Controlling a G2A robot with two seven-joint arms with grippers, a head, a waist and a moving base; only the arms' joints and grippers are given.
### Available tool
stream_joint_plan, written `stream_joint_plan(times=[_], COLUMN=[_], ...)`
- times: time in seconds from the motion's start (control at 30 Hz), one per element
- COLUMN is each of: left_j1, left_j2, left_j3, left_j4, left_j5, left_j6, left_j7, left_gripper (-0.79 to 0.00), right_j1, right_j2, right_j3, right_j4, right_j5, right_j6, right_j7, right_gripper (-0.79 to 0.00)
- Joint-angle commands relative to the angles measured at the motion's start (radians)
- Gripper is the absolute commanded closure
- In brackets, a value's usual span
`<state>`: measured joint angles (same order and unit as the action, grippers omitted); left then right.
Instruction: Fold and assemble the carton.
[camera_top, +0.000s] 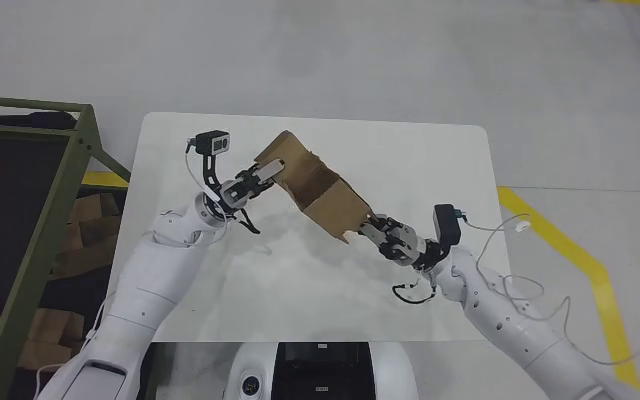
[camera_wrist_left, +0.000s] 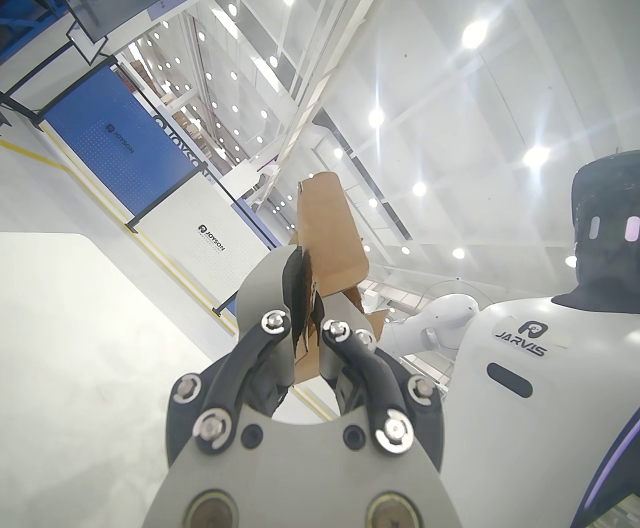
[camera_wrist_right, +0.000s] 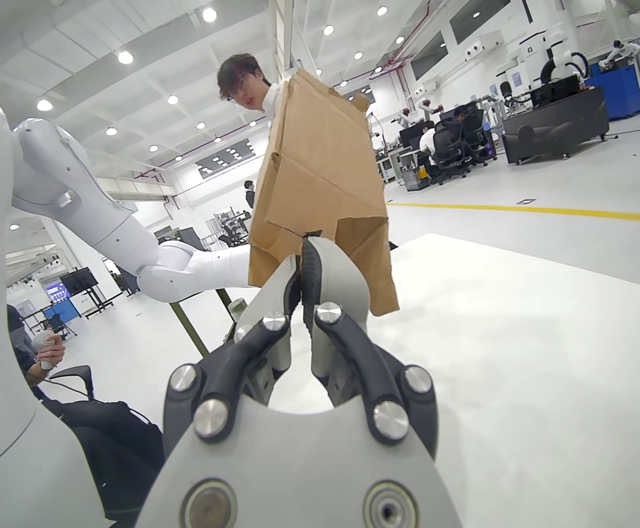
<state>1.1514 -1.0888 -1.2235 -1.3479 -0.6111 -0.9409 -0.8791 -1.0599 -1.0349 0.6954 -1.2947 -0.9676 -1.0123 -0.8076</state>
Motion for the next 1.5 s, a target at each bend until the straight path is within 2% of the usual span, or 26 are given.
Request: stream_joint_plan(times=[0.0,0.07,0.13,0.47,0.73,1.0,1.1,1.13,1.37,1.43,1.47], left_j1=[-0.001,-0.002,-0.003,0.004,0.029,0.043,0.048,0.050,0.078,0.084,0.085], left_j2=[0.001,0.001,0.002,0.008,0.023,0.037,0.046,0.050,0.088,0.101,0.107], left_j3=[0.000,0.000,-0.001,-0.016,-0.055,-0.087,-0.104,-0.110,-0.153,-0.164,-0.170], left_j4=[0.001,0.003,0.005,0.018,0.028,0.017,0.001,-0.006,-0.068,-0.072,-0.071], left_j5=[-0.002,-0.005,-0.005,-0.003,-0.006,0.012,0.027,0.037,0.090,0.093,0.098], left_j6=[0.001,0.002,0.002,0.001,0.013,0.017,0.017,0.019,0.027,0.030,0.027], left_j7=[-0.001,-0.002,-0.002,-0.001,-0.013,-0.017,-0.017,-0.020,-0.028,-0.030,-0.027], left_gripper=[-0.231,-0.280,-0.292,-0.311,-0.520,-0.536,-0.529,-0.576,-0.625,-0.760,-0.785], right_j1=[0.001,0.003,0.005,-0.002,0.003,0.034,0.055,0.065,0.148,0.175,0.187], right_j2=[0.001,0.002,0.003,0.014,0.031,0.050,0.065,0.071,0.136,0.160,0.172], right_j3=[-0.003,-0.006,-0.007,0.000,-0.016,-0.069,-0.103,-0.117,-0.224,-0.253,-0.270], right_j4=[-0.001,-0.002,-0.005,-0.026,-0.052,-0.072,-0.081,-0.088,-0.145,-0.156,-0.162], right_j5=[0.001,0.003,0.004,0.009,0.020,0.025,0.025,0.026,0.058,0.069,0.075], right_j6=[0.000,0.000,0.000,0.000,0.000,0.000,0.000,0.000,0.000,0.000,0.000], right_j7=[0.000,0.000,0.000,0.000,0.000,0.000,0.001,0.000,0.000,0.000,0.000], right_gripper=[0.000,0.000,0.000,0.000,0.000,0.000,0.000,0.000,0.000,0.000,0.000])
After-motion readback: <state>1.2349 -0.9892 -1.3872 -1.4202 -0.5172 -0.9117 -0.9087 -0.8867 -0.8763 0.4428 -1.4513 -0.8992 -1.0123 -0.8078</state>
